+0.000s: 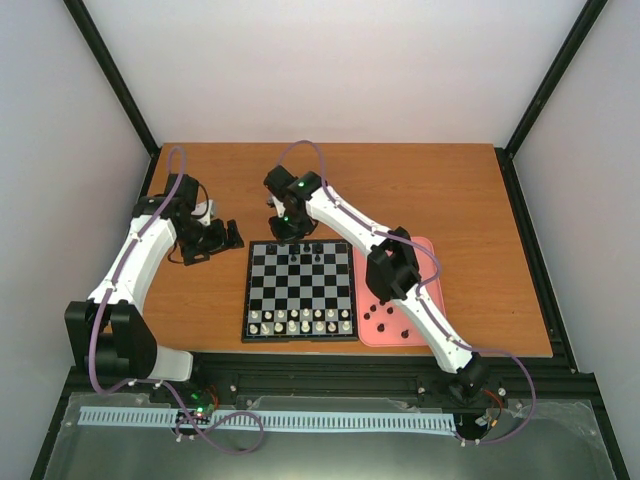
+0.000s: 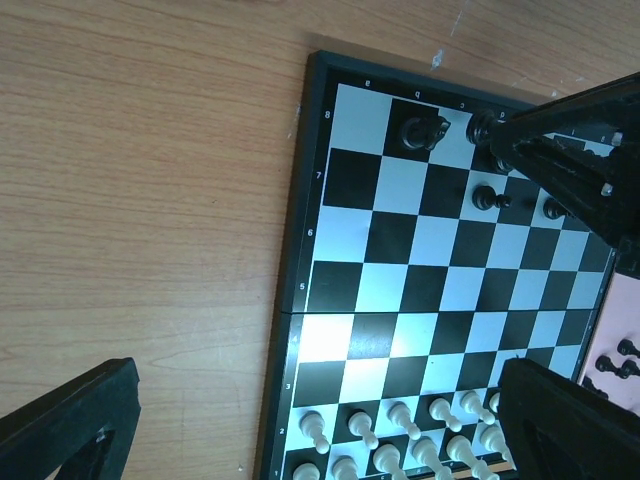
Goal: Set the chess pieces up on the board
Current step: Place the chess piece on the chessboard.
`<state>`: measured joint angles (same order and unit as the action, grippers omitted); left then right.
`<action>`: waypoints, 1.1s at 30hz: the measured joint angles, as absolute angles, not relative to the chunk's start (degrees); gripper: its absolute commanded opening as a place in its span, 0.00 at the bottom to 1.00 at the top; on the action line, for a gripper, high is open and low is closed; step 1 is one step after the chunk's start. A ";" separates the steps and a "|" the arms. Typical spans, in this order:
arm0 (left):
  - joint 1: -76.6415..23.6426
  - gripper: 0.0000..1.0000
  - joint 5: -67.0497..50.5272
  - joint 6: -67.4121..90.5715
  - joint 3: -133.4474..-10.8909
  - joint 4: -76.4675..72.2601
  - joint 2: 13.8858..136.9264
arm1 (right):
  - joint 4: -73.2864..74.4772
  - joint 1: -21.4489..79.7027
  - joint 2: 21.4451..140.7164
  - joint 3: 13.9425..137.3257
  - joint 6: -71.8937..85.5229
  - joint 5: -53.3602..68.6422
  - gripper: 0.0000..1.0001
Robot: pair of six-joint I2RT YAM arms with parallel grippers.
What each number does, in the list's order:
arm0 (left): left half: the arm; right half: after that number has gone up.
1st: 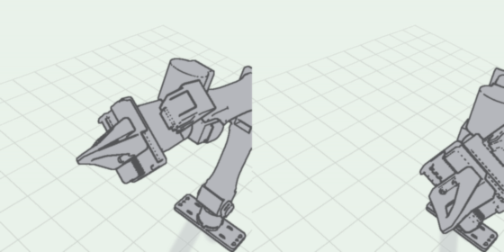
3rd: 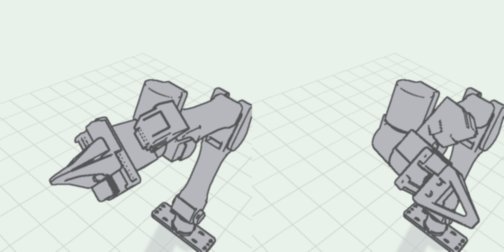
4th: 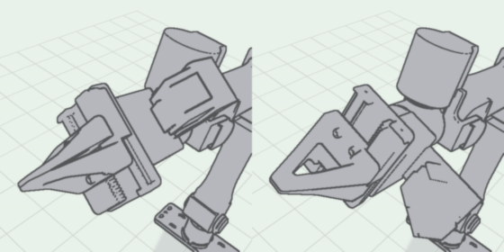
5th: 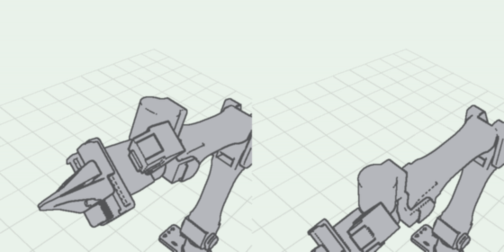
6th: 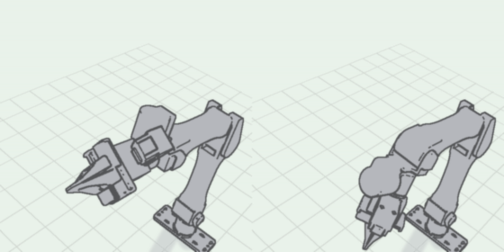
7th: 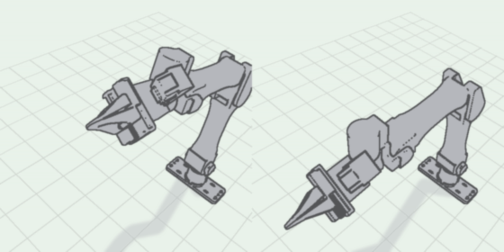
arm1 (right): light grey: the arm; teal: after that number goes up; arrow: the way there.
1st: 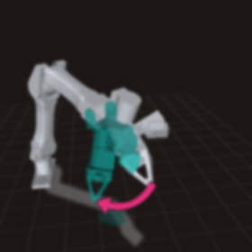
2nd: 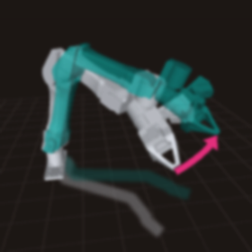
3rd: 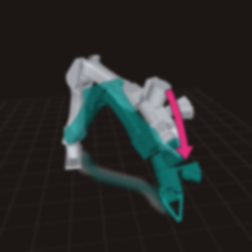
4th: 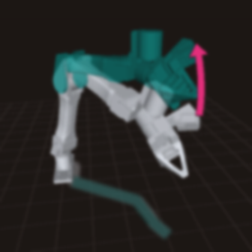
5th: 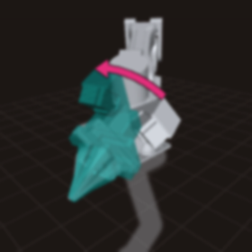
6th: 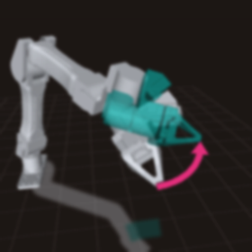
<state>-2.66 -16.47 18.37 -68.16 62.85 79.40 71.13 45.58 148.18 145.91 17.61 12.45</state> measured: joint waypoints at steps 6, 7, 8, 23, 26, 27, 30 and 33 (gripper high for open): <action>-2.66 1.00 -16.80 18.37 -67.85 62.78 79.40 | 71.44 45.80 148.57 145.91 17.30 12.43 0.04; -2.66 1.00 -16.86 18.37 -67.85 62.76 79.40 | 71.50 45.82 148.57 145.91 17.19 12.43 0.04; -2.66 1.00 -16.95 18.37 -67.85 62.76 79.40 | 71.57 45.84 148.57 145.91 17.12 12.43 0.04; -2.66 1.00 -17.19 18.37 -67.83 62.72 79.40 | 72.86 45.91 149.34 145.91 16.51 11.16 0.05; -2.66 1.00 -17.19 18.37 -67.83 62.72 79.40 | 72.60 45.91 149.38 145.93 16.49 11.16 0.07; -2.66 1.00 -17.19 18.37 -67.83 62.72 79.40 | 72.60 45.91 149.40 145.99 16.49 11.16 0.08; -2.66 1.00 -17.21 18.37 -67.83 62.70 79.42 | 72.55 45.91 149.42 145.99 16.45 11.14 0.10; -2.66 1.00 -17.21 18.37 -67.83 62.70 79.42 | 72.51 45.91 149.42 146.02 16.27 11.14 0.12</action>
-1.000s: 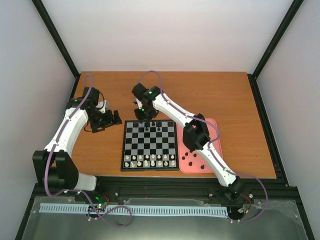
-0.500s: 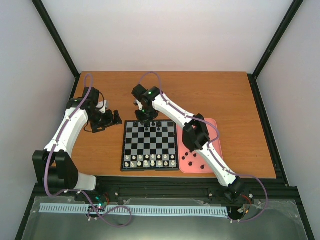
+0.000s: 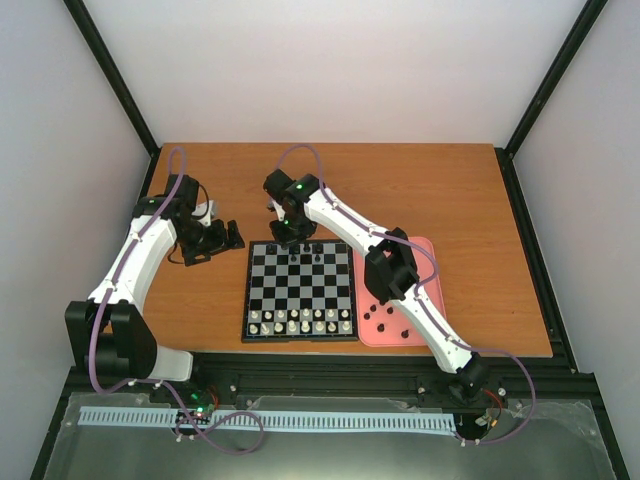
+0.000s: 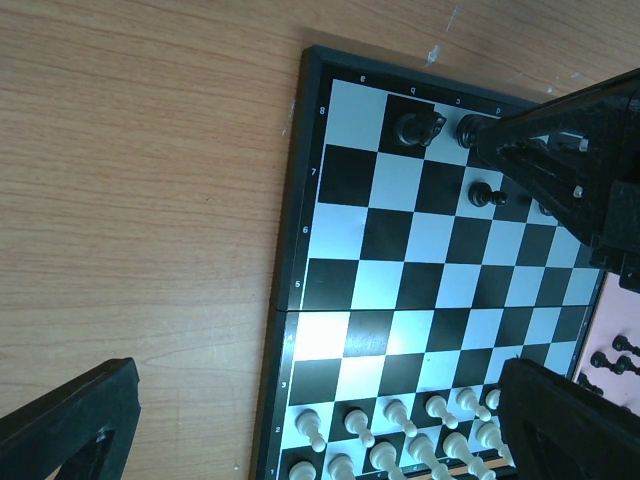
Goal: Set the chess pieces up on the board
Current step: Place the chess piece on the chessboard.
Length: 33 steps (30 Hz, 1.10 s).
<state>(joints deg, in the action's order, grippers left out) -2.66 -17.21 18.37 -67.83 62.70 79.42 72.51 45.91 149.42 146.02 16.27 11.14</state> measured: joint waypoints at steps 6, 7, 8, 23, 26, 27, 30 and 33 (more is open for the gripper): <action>-2.66 1.00 -17.21 18.37 -67.83 62.67 79.42 | 72.34 45.91 149.42 146.52 15.81 11.14 0.16; -2.66 1.00 -17.21 18.37 -67.83 62.67 79.42 | 72.29 45.91 149.42 146.56 15.79 11.16 0.17; -2.66 1.00 -17.21 18.37 -67.83 62.67 79.42 | 72.23 45.91 149.42 146.63 15.70 11.16 0.17; -2.66 1.00 -17.21 18.37 -67.83 62.63 79.42 | 71.75 45.91 149.42 146.65 15.16 11.66 0.19; -2.66 1.00 -17.21 18.37 -67.83 62.63 79.42 | 71.20 45.91 149.42 146.65 14.96 12.43 0.19; -2.66 1.00 -17.21 18.37 -67.83 62.63 79.42 | 71.09 45.91 149.42 146.65 14.92 12.56 0.19; -2.66 1.00 -17.21 18.37 -67.83 62.63 79.42 | 70.91 45.91 149.42 146.65 14.79 12.82 0.18; -2.66 1.00 -17.21 18.37 -67.83 62.63 79.42 | 70.91 45.91 149.42 146.65 14.79 12.88 0.18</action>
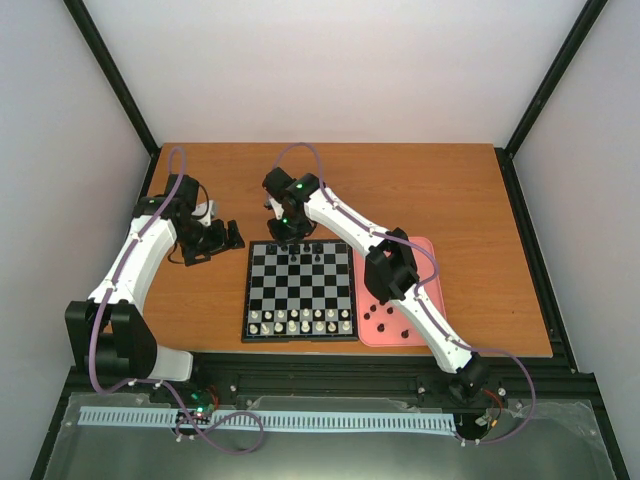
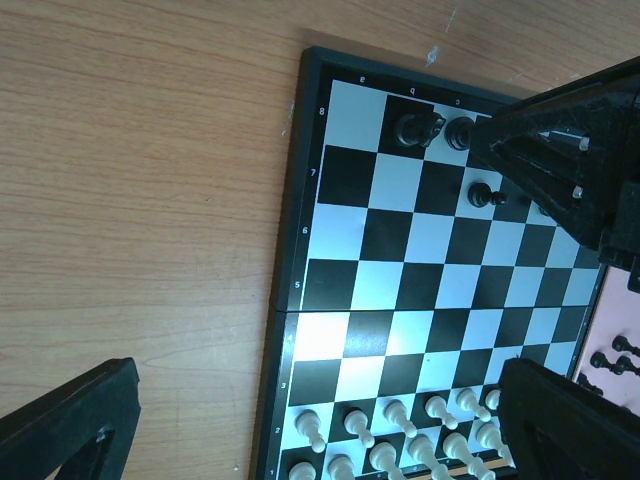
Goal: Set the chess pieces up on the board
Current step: Place the chess piece on the chessboard.
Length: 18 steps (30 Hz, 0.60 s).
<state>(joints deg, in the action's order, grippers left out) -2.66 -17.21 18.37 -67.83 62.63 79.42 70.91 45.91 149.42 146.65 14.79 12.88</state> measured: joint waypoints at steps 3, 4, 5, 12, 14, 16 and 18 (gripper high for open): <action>-2.66 1.00 -17.23 18.37 -67.83 62.61 79.42 | 70.91 45.91 149.42 146.65 14.79 12.88 0.18; -2.66 1.00 -17.26 18.37 -67.83 62.61 79.42 | 70.91 45.91 149.42 146.65 14.79 12.88 0.18; -2.66 1.00 -17.26 18.37 -67.83 62.61 79.42 | 70.91 45.91 149.42 146.65 14.81 12.88 0.18; -2.66 1.00 -17.39 18.37 -67.83 62.59 79.42 | 70.91 45.91 149.42 146.65 14.81 13.50 0.18; -2.66 1.00 -17.39 18.37 -67.83 62.59 79.42 | 70.91 45.91 149.42 146.65 14.81 13.96 0.18; -2.66 1.00 -17.39 18.37 -67.83 62.59 79.42 | 70.91 45.91 149.42 146.65 14.83 14.22 0.18; -2.66 1.00 -17.39 18.37 -67.83 62.59 79.42 | 70.91 45.91 149.42 146.65 14.81 14.33 0.18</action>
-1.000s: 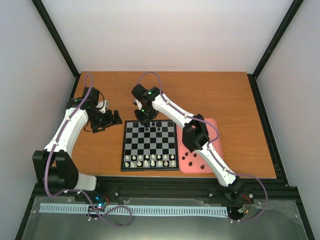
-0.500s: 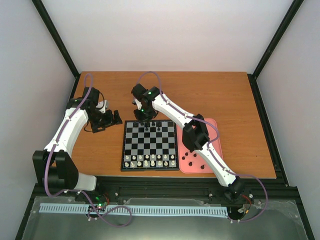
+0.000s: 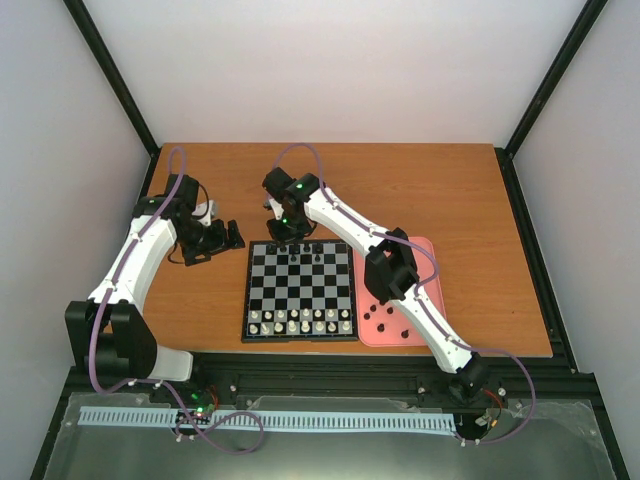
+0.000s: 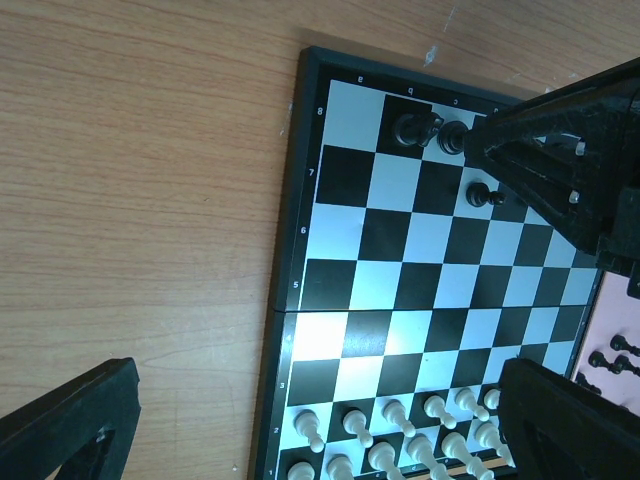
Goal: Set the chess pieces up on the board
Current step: Place the chess piece on the chessboard.
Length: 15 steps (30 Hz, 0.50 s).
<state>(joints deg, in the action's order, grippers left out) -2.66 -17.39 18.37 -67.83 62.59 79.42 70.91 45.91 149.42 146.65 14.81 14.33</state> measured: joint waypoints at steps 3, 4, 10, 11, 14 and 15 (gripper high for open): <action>-2.66 1.00 -17.43 18.37 -67.83 62.57 79.42 | 70.96 45.91 149.42 146.65 14.81 14.26 0.20; -2.66 1.00 -17.45 18.37 -67.83 62.57 79.42 | 70.98 45.91 149.42 146.65 14.81 14.17 0.21; -2.66 1.00 -17.65 18.37 -67.83 62.57 79.44 | 71.02 45.91 149.42 146.65 14.66 13.93 0.29; -2.66 1.00 -17.67 18.37 -67.83 62.57 79.44 | 70.96 45.91 149.42 146.65 14.55 13.93 0.29; -2.66 1.00 -17.80 18.37 -67.83 62.54 79.44 | 70.81 45.91 149.42 146.65 14.35 13.74 0.31; -2.66 1.00 -17.80 18.37 -67.83 62.54 79.44 | 70.70 45.91 149.42 146.65 14.33 13.50 0.32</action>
